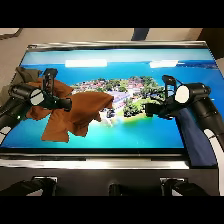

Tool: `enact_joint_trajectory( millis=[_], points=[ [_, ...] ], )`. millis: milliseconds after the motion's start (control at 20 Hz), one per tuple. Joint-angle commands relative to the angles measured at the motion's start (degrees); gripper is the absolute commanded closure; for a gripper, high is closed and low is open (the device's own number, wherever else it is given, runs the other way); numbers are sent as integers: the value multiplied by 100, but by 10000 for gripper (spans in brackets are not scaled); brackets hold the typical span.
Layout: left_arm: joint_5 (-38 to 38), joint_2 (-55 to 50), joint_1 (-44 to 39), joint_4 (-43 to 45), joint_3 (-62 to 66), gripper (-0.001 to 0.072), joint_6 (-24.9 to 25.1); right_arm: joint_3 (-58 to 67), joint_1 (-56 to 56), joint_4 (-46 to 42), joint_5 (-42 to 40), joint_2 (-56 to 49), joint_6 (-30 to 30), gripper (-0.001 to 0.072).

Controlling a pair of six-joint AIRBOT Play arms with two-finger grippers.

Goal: Fold the shirts.

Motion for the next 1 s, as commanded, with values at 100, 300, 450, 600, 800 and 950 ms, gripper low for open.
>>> enact_joint_trajectory(
  millis=[100,300,450,600,800,950],
  points=[
    [2,-2,-2,0,4,26,0,-2,-2,2,4,4,2,109],
    [2,-2,-2,0,4,25,0,-2,-2,2,4,4,4,109],
    [2,-2,-2,0,4,25,0,-2,-2,2,-31,4,4,108],
    [2,-2,-2,0,4,25,0,-2,-2,7,-44,4,4,108],
    [841,-39,-2,-76,-22,25,-492,-2,-2,96,9,7,4,109],
    [1488,-52,-2,-133,-20,23,-625,-2,-2,173,85,7,4,109]
  ],
)
